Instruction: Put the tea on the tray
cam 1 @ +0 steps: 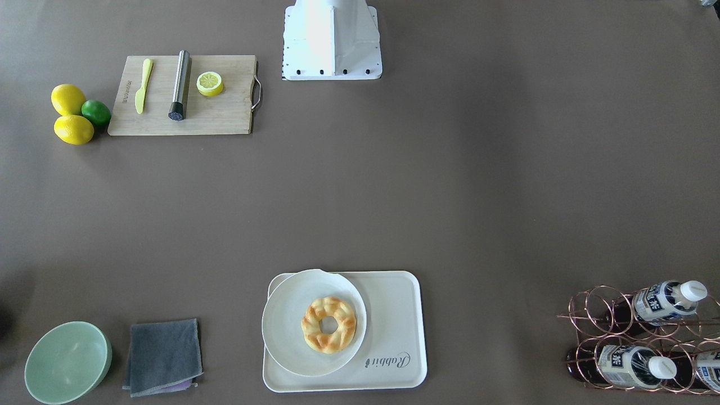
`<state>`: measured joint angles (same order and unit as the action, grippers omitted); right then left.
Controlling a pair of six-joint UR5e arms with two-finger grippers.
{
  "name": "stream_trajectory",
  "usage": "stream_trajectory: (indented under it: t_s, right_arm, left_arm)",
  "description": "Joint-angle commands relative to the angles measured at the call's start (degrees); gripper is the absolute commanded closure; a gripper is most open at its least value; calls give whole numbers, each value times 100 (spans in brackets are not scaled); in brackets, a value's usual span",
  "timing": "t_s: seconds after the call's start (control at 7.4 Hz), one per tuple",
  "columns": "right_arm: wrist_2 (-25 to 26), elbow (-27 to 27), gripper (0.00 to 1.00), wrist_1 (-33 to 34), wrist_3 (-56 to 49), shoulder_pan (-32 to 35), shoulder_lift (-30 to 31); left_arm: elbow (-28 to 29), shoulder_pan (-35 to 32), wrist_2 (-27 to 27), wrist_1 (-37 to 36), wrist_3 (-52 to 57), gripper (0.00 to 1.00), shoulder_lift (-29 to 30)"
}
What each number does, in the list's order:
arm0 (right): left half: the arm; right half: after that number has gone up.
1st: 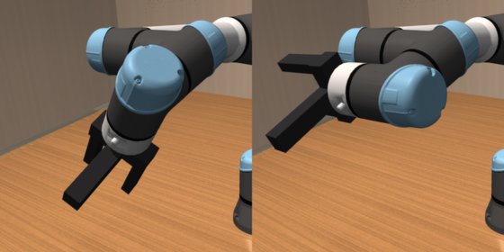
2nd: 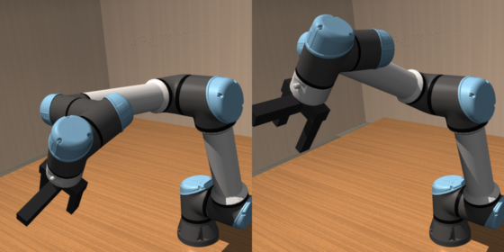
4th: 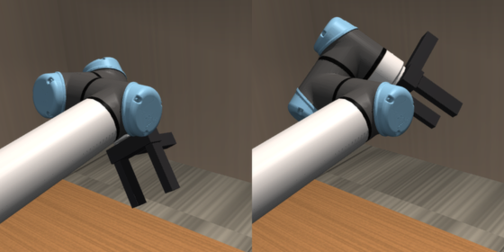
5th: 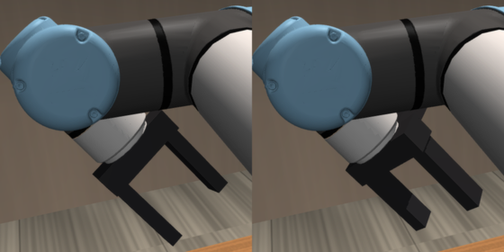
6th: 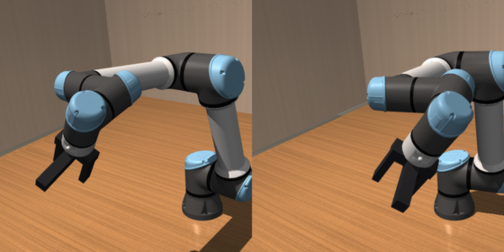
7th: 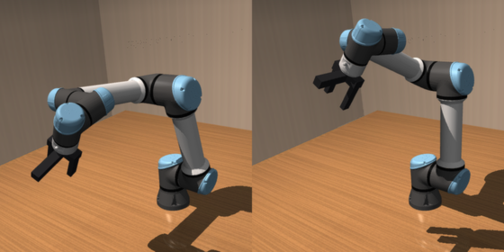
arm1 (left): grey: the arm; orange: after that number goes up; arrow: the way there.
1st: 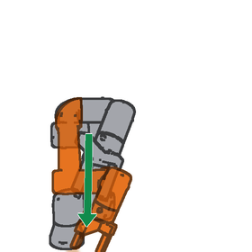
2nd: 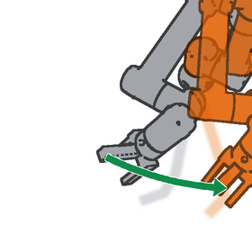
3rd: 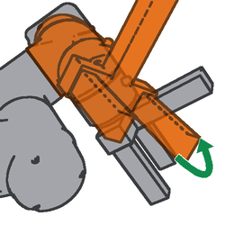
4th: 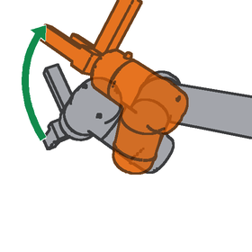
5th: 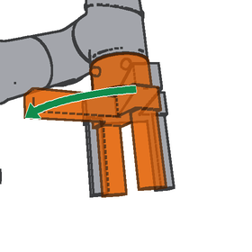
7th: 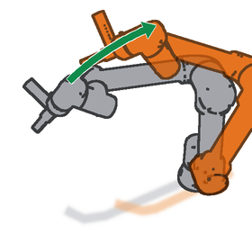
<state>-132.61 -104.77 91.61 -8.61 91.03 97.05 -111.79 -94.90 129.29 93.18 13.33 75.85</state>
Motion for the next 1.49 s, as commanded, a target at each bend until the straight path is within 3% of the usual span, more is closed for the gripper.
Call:
stream_trajectory:
  t_s: [0.0, 0.27, 0.41, 0.68, 1.08, 1.22, 1.35]
  right_arm:
    - [-63, 9, 0, -11, 8, 2, -20]
    - [-81, -8, 0, 6, 17, 2, -2]
    - [-116, 0, 0, -11, 17, 2, 7]
    - [-343, 1, 0, -38, 8, 2, 25]
    - [-371, 0, 0, -38, 8, -6, 16]
    - [-371, -8, 0, -46, 0, 2, 16]
    - [-371, -8, 0, -46, -35, 2, 33]
  left_arm:
    - [130, 7, -8, -11, -58, 3, 357]
    - [438, 24, 9, 163, -678, 3, 946]
    - [613, 68, 9, 791, -1422, 3, 1201]
    - [1244, 847, -8, 2556, -3014, 3, 1440]
    - [1914, 1507, -52, 3064, -3624, 3, 2256]
    - [2081, 1727, -79, 3413, -4349, 3, 2502]
    - [2257, 1729, -148, 3791, -4513, 3, 2505]
